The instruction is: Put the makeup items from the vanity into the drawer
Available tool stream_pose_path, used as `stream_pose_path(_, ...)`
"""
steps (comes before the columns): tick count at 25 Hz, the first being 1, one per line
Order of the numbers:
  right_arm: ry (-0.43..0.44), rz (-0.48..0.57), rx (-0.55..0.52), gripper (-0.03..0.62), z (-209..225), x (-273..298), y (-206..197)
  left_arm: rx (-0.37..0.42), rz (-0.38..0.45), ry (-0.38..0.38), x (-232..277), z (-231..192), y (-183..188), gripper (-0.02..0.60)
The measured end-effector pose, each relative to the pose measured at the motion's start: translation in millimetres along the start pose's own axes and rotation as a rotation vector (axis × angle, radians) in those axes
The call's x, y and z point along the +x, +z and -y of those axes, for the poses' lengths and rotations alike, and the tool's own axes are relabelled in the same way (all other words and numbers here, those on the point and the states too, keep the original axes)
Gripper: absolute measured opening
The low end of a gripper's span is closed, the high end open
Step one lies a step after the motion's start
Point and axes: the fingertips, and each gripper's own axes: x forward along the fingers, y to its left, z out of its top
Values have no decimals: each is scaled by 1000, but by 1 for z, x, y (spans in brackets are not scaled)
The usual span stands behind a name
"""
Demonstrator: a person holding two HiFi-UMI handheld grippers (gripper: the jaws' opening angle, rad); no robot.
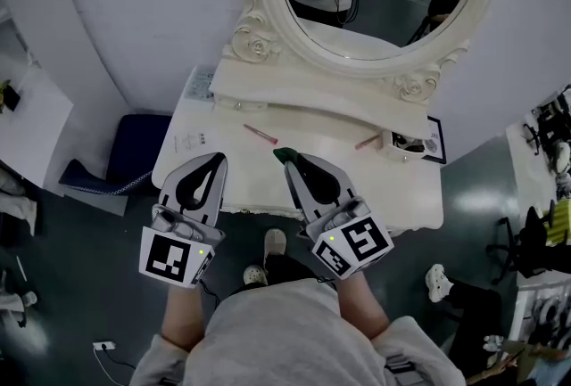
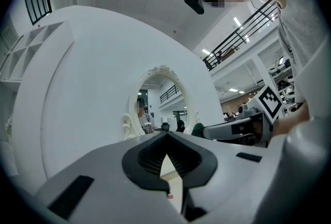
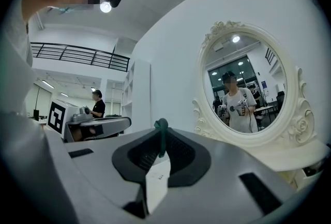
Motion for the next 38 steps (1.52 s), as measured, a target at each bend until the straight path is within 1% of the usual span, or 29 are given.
stream_pose_path(11,-60,33,-24,41,-9,-23,9,-12,37,-49,-6,15,8,11)
stream_pose_path(18,-106,53,-47,42,-7,-39,14,-12,60,-95,-2,28,13,11)
stream_pose_path(25,-157,56,-70,43,9,-54,19,-25,72,-130,13,39,14,11)
stream_pose_path(38,-245,68,-78,43,65,-102,29,-45,85,-212,62,95,18,11)
